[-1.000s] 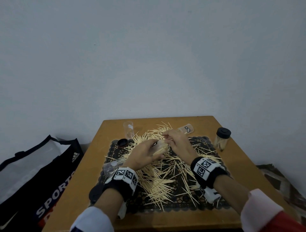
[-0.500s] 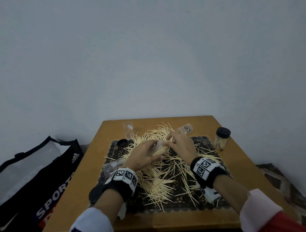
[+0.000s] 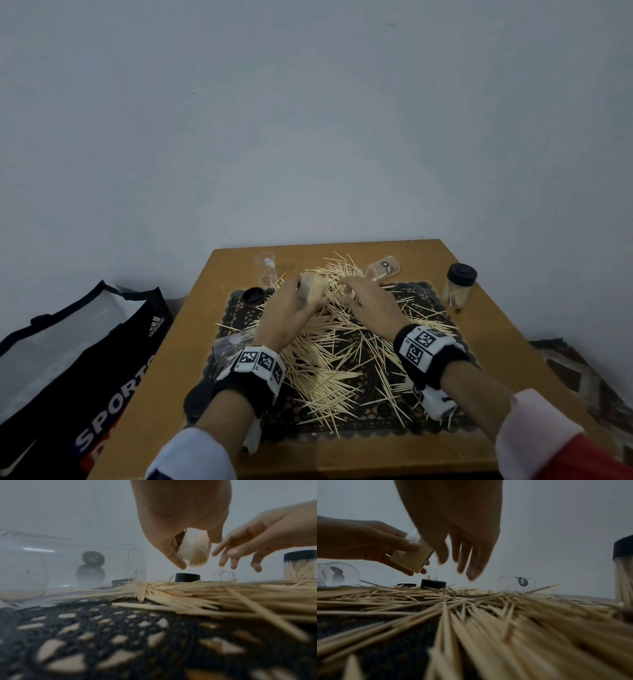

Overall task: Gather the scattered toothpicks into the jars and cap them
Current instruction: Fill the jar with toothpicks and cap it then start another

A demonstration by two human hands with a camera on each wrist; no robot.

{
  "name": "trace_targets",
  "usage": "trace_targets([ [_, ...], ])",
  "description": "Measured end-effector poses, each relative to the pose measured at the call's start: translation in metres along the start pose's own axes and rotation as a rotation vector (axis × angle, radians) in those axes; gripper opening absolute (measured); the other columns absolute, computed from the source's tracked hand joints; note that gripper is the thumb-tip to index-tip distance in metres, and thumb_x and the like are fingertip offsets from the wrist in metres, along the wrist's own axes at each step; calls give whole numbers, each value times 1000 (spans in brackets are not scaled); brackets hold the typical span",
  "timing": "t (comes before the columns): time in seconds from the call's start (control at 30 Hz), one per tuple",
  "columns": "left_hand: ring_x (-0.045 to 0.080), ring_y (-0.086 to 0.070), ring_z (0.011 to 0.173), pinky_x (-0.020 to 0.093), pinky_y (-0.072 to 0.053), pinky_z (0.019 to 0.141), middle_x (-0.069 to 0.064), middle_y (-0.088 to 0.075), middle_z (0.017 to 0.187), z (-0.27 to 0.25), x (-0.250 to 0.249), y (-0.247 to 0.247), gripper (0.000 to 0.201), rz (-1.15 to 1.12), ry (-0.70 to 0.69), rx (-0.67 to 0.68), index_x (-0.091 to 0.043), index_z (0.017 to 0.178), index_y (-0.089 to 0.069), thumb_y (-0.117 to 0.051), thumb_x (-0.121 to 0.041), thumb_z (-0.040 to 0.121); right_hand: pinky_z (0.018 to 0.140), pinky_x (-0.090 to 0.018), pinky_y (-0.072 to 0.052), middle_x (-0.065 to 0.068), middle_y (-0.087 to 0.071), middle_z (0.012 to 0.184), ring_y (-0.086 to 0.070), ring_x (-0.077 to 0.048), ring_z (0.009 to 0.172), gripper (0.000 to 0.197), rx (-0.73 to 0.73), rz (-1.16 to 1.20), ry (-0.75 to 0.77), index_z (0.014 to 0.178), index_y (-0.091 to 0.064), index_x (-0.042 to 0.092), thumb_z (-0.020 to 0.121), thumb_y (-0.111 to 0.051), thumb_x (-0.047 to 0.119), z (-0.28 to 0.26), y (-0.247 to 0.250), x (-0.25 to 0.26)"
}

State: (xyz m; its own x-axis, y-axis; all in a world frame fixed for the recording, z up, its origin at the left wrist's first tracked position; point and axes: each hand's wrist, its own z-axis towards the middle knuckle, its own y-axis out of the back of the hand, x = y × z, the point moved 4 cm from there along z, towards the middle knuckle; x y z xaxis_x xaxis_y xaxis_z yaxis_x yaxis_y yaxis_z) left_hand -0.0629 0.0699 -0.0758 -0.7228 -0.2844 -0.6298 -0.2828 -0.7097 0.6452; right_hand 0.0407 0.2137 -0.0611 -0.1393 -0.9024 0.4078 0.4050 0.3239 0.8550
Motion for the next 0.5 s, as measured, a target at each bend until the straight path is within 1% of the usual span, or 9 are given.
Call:
trace_targets([
  [0.03, 11, -63, 84, 30, -55, 73, -3, -65, 105, 0, 2, 1, 80, -3, 19, -15, -14, 131, -48, -52, -74, 79, 96, -34, -46, -1, -53, 135, -52, -10, 113, 49, 108, -51, -11, 140, -43, 19, 96, -54, 37, -1, -6, -2],
  [0.07, 12, -63, 83, 33, -55, 72, -3, -65, 103, 0, 5, 1, 78, -1, 32, -26, -15, 129, -47, -52, -74, 80, 103, -39, -42, -2, -48, 142, -47, -15, 126, 60, 211, -99, -15, 144, -38, 19, 94, -54, 46, -1, -13, -4],
  [0.1, 13, -63, 83, 34, -55, 72, -2, -64, 102, 0, 6, 2, 73, 7, 45, -29, -15, 129, -45, -54, -71, 82, 109, -44, -36, -4, -42, 148, -40, -19, 134, 71, 302, -143, -12, 148, -33, 18, 91, -54, 55, -2, -19, -5],
  [0.17, 15, -63, 87, 33, -52, 74, 0, -64, 107, 0, 8, 1, 71, 42, 41, -13, -16, 136, -40, -58, -63, 85, 114, -47, -29, -4, -34, 154, -32, -22, 140, 83, 433, -209, 4, 151, -26, 18, 87, -53, 64, -4, -29, -7],
  [0.2, 15, -62, 90, 32, -51, 75, 1, -64, 110, 0, 8, 0, 75, 62, 26, 1, -17, 140, -36, -57, -62, 85, 114, -48, -28, -4, -34, 154, -32, -22, 140, 82, 459, -225, 20, 150, -27, 18, 87, -52, 64, -4, -32, -8],
  [0.3, 15, -61, 99, 33, -51, 82, -1, -62, 121, -2, 6, 0, 90, 105, -4, 40, -19, 151, -25, -50, -71, 82, 108, -43, -35, 0, -48, 139, -43, -18, 129, 57, 400, -213, 83, 138, -46, 20, 91, -55, 51, -3, -32, -8],
  [0.37, 17, -61, 104, 36, -52, 85, 0, -61, 126, -2, 5, 0, 96, 121, -4, 56, -18, 150, -26, -44, -79, 78, 105, -41, -37, 2, -54, 130, -47, -16, 122, 44, 336, -206, 99, 130, -53, 20, 93, -57, 43, -2, -30, -9],
  [0.43, 18, -61, 104, 31, -50, 82, 2, -62, 125, -3, 3, 1, 92, 148, 17, 69, -16, 146, -33, -44, -77, 78, 103, -40, -39, 1, -55, 128, -49, -17, 120, 50, 311, -238, 94, 130, -52, 19, 91, -58, 49, -1, -30, -9],
  [0.5, 18, -60, 106, 29, -48, 82, 3, -61, 126, -3, 3, 0, 81, 170, 37, 75, -15, 143, -36, -51, -68, 83, 102, -40, -39, -2, -54, 128, -49, -20, 120, 66, 324, -297, 68, 137, -47, 18, 87, -56, 60, -1, -31, -11],
])
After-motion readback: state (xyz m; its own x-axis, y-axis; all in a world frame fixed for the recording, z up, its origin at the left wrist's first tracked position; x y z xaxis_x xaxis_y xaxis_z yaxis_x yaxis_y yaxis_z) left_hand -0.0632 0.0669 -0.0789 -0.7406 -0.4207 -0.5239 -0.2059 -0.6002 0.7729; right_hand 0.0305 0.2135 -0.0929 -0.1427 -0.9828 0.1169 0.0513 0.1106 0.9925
